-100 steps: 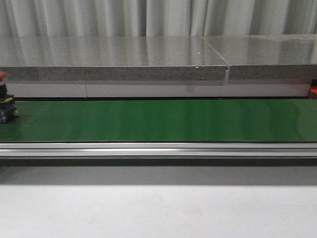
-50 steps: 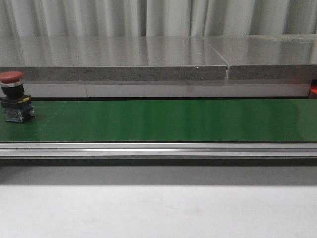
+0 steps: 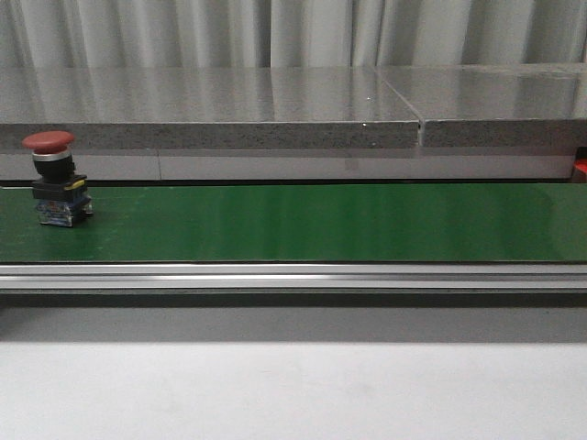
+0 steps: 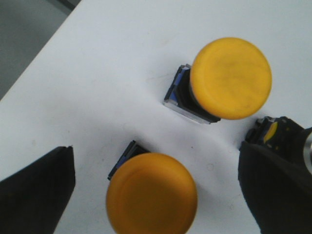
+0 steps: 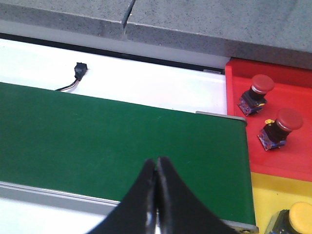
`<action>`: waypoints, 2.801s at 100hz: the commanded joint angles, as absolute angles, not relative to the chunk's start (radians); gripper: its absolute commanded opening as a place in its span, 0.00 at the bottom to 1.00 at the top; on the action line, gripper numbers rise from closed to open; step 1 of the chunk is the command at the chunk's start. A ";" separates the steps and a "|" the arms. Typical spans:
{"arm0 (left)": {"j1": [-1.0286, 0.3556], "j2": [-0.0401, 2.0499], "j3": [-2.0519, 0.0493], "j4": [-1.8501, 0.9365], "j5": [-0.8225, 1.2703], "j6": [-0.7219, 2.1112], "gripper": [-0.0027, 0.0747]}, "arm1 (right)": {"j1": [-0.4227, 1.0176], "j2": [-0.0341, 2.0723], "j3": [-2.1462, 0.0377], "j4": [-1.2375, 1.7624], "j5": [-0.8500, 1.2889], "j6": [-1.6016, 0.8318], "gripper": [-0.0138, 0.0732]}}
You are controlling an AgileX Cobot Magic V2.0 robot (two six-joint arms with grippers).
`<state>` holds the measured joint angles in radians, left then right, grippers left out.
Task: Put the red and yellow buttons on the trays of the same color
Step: 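Move the left gripper to a yellow button and grasp it, then set the yellow button on the green belt and release it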
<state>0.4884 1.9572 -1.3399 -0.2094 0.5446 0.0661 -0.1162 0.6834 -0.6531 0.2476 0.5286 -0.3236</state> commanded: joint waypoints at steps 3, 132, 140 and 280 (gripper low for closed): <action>0.491 1.915 -1.371 -0.218 0.499 0.059 0.83 | -0.111 0.679 -0.680 0.259 0.466 -0.331 0.08; 0.336 1.354 -1.342 -0.303 0.738 0.083 0.03 | -0.111 0.679 -0.680 0.259 0.466 -0.331 0.08; 0.293 1.356 -1.307 -0.303 0.741 0.093 0.03 | -0.111 0.679 -0.680 0.259 0.466 -0.331 0.08; 0.155 1.536 -1.190 -0.420 0.620 0.226 0.88 | -0.111 0.679 -0.680 0.259 0.466 -0.331 0.08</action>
